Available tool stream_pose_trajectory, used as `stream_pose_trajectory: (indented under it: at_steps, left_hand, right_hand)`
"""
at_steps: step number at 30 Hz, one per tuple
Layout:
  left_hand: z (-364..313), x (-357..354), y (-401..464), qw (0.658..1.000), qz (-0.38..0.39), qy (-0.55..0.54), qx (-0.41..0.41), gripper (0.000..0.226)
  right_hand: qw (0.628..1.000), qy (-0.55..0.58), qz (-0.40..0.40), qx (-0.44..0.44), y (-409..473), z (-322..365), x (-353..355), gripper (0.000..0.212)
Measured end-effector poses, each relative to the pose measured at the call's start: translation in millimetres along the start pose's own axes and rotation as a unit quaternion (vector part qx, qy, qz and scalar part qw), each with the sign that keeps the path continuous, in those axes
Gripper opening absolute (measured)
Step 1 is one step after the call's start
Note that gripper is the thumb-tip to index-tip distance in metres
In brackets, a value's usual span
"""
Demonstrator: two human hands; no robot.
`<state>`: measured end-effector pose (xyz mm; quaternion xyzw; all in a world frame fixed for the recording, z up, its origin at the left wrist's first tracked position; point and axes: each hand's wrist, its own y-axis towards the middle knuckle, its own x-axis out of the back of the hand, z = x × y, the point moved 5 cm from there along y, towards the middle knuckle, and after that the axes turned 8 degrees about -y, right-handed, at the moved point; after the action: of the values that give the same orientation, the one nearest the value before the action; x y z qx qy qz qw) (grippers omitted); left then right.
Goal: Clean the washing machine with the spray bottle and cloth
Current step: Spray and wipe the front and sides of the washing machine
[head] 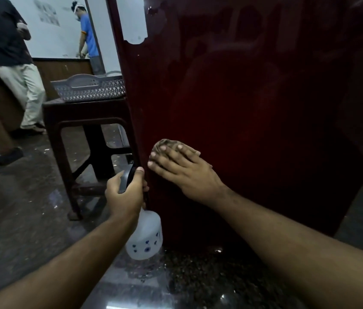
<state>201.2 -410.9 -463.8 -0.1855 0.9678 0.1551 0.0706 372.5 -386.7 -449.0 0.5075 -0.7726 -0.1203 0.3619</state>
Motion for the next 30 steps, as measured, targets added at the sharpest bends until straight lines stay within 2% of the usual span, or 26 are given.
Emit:
stream_pose_trajectory:
  at_steps: [2, 7, 11, 19, 25, 28, 30]
  left_hand:
    - [5, -13, -7, 1.0, 0.022, 0.015, -0.001, 0.029]
    - [13, -61, -28, 0.992, 0.123, 0.022, -0.018, 0.026]
    - [13, -114, -55, 0.977, 0.211, 0.01, -0.032, 0.025]
    - [13, -192, -109, 0.941, 0.331, -0.052, 0.032, 0.017]
    - [25, -202, -121, 0.931, 0.358, -0.057, 0.048, 0.018]
    - [33, -193, -115, 0.934, 0.349, -0.04, 0.06, 0.017]
    - [40, -183, -111, 0.937, 0.344, -0.022, 0.058, 0.019]
  right_hand:
    - [0.998, 0.006, 0.021, 0.059, -28, -11, -4, 0.064]
    - [0.993, -0.007, 0.059, 0.097, -89, -55, -2, 0.062]
    - [0.995, -0.056, 0.053, 0.066, -151, -103, 9, 0.061]
    - [0.992, -0.105, 0.068, 0.009, -256, -185, 31, 0.06]
    - [0.992, -0.1, 0.078, -0.006, -296, -206, 34, 0.056]
    - [0.992, -0.1, 0.079, -0.023, -304, -199, 28, 0.056]
    - [0.992, -0.093, 0.079, -0.001, -297, -180, 21, 0.055]
